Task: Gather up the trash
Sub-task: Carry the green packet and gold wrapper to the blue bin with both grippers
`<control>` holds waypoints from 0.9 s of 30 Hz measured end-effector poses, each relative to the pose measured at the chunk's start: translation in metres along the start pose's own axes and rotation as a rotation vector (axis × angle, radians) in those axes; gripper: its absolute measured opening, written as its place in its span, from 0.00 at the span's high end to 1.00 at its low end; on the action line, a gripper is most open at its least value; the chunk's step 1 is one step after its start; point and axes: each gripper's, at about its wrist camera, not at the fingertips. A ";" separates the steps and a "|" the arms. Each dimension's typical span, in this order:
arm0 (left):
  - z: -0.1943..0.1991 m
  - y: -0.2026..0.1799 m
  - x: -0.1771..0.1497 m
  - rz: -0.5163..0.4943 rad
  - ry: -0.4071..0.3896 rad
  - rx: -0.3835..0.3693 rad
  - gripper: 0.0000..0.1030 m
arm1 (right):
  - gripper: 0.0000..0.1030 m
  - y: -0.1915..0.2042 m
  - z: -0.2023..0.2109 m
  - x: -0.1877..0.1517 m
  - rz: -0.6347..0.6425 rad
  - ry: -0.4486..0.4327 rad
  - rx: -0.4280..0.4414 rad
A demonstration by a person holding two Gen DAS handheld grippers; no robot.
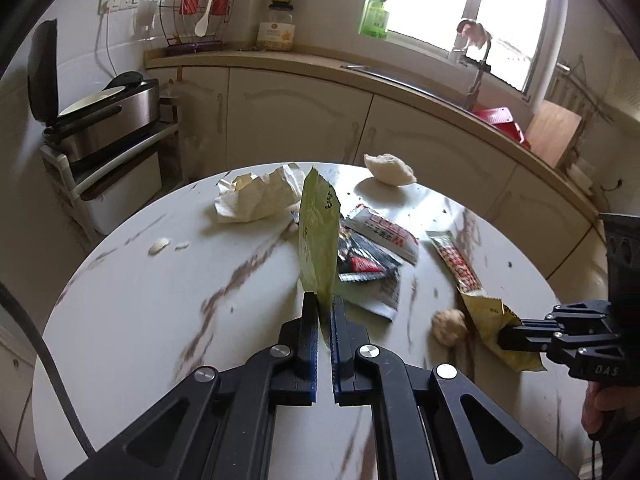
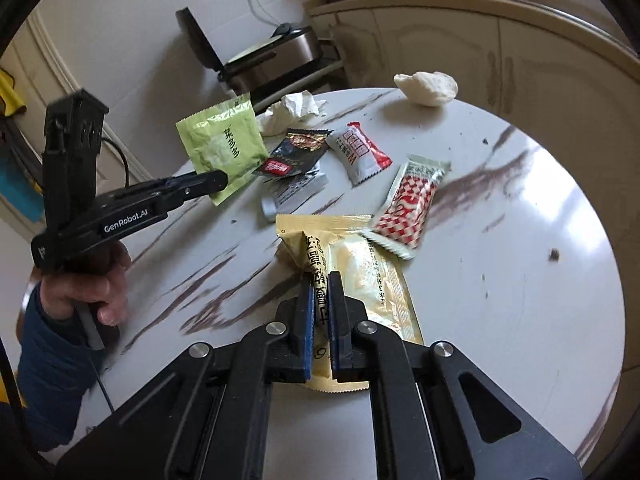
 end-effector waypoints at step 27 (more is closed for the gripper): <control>0.169 -0.117 -0.083 -0.147 -0.081 -0.016 0.99 | 0.94 0.053 0.093 -0.078 -0.025 -0.120 -0.061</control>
Point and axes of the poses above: each gripper's, at about its wrist camera, not at the fingertips, and z roughly against the way its jaws point, y to its left, x to its top, and after that the axes turned 15 degrees about x, right-handed
